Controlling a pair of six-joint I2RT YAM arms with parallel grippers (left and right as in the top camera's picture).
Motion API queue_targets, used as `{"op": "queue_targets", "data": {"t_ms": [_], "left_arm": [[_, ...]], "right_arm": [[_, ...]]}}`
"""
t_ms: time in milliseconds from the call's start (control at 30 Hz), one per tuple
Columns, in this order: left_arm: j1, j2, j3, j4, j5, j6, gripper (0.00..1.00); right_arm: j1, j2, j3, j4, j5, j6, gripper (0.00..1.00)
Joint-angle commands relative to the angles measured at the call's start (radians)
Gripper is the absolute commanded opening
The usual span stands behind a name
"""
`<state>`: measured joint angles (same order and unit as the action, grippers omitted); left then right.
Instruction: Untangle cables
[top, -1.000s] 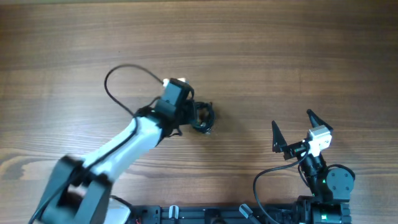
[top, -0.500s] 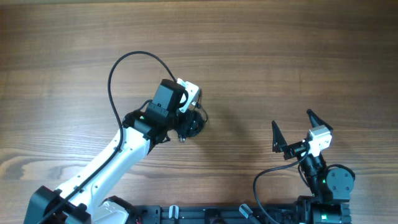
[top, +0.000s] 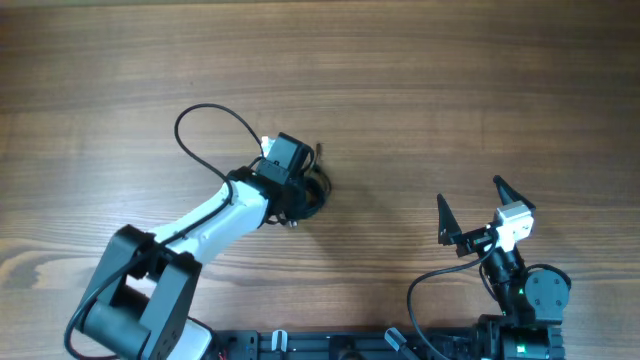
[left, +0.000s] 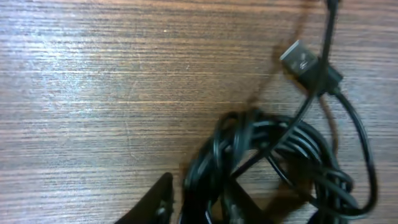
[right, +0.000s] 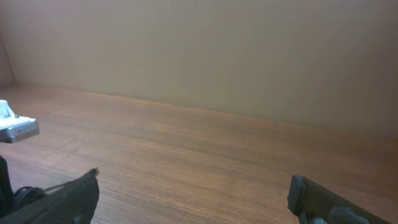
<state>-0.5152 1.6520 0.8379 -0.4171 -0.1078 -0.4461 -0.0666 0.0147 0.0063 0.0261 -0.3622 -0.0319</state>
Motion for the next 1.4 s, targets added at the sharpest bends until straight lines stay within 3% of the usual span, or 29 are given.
{"op": "queue_targets", "data": {"t_ms": [0, 133, 400, 567, 800, 1000, 1100, 1167, 1200, 1267, 1367], "left_arm": [[0.003, 0.031, 0.0, 0.006, -0.024, -0.011, 0.2], [0.003, 0.032, 0.0, 0.01, -0.024, -0.012, 0.04], [0.002, -0.077, 0.0, 0.005, -0.012, -0.011, 0.04], [0.002, -0.187, 0.0, -0.018, 0.078, -0.011, 0.04], [0.002, -0.212, 0.0, -0.052, 0.207, -0.003, 0.04], [0.002, -0.274, 0.0, -0.108, 0.245, 0.209, 0.04], [0.002, -0.28, 0.0, -0.107, 0.245, 0.208, 0.04], [0.002, -0.279, 0.0, -0.094, 0.245, 0.208, 0.04], [0.002, -0.28, 0.0, -0.081, 0.245, 0.208, 0.04], [0.002, -0.279, 0.0, -0.072, 0.246, 0.208, 0.04], [0.002, -0.279, 0.0, -0.07, 0.246, 0.208, 0.04]], "right_arm": [[0.004, -0.011, -0.002, 0.005, -0.011, -0.014, 1.0], [0.004, -0.011, -0.002, 0.005, -0.011, -0.014, 1.0], [0.004, -0.011, -0.002, 0.005, -0.011, -0.014, 0.99], [0.004, -0.011, -0.002, 0.005, -0.011, -0.014, 1.0], [0.004, -0.011, -0.001, 0.005, -0.011, -0.014, 1.0], [0.004, -0.011, -0.002, 0.005, -0.011, -0.014, 1.0], [0.004, -0.011, -0.001, 0.006, -0.013, -0.016, 1.0], [0.004, -0.011, -0.001, 0.006, -0.061, 0.224, 1.0], [0.004, -0.009, -0.001, 0.005, -0.117, 0.489, 1.0], [0.004, 0.014, -0.001, 0.006, -0.248, 0.829, 1.0], [0.004, 0.071, -0.001, 0.006, -0.306, 0.948, 1.0]]}}
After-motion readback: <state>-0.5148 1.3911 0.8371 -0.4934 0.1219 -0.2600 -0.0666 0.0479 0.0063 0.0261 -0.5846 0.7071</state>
